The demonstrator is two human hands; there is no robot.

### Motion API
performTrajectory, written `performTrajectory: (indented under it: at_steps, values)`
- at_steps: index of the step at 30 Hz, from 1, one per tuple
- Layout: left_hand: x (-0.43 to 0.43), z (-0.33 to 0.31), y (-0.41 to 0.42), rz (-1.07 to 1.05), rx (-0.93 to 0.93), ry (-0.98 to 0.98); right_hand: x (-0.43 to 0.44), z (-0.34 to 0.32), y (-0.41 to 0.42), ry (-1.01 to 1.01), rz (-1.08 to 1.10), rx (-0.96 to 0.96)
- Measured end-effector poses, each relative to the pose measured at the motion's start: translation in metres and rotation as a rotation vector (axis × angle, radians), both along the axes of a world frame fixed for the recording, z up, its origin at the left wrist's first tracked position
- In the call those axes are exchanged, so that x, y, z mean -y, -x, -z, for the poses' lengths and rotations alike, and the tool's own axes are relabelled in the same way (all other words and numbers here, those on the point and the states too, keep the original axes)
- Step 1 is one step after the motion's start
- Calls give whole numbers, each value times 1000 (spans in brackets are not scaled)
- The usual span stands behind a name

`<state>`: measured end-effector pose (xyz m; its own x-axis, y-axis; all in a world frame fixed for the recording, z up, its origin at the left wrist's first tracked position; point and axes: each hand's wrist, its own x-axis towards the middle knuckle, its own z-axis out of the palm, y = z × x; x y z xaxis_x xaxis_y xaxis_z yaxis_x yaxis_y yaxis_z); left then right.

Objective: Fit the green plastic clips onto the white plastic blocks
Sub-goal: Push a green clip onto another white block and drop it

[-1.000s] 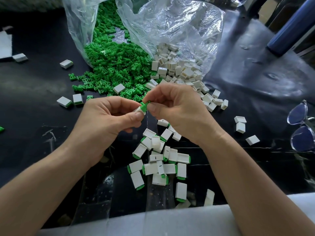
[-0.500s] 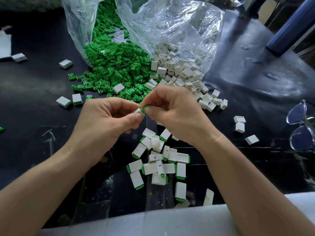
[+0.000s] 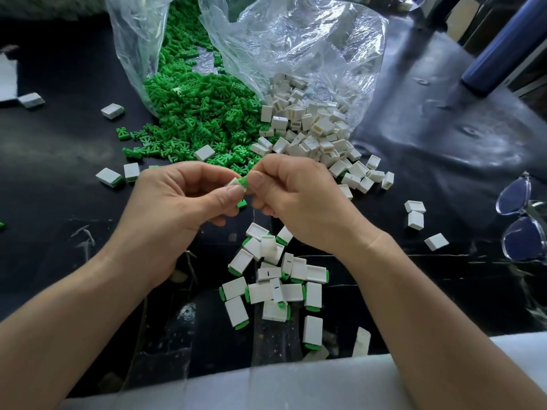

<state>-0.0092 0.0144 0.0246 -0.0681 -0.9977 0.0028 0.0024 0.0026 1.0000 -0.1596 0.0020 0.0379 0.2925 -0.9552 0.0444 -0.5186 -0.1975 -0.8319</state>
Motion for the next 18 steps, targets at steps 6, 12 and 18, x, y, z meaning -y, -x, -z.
performTrajectory:
  at_steps: [6, 12, 18]
  values:
    - [-2, -1, 1, 81, -36, -94, -2, -4, -1, 51, 8, -60]
    - [-5, -2, 0, 117, 110, 7, -3, -9, 2, 104, -115, -287]
    - [-7, 4, -2, 157, 254, 57, -3, -10, 0, 182, -236, -516]
